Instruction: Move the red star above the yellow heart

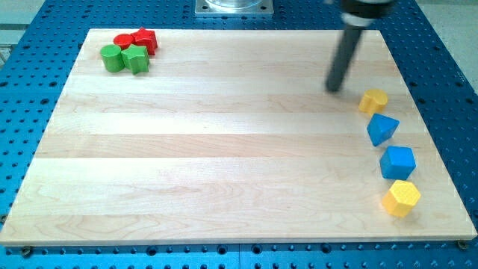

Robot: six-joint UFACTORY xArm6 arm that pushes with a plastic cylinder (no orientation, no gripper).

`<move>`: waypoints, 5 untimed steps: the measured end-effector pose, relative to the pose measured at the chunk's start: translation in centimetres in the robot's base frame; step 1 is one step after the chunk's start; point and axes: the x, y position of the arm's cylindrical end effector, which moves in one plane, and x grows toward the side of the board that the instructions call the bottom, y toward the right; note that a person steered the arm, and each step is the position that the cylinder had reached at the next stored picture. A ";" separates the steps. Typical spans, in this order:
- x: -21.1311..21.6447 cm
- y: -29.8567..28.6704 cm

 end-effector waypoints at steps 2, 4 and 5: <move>-1.2 -29.0; -1.2 -41.6; -3.7 -39.5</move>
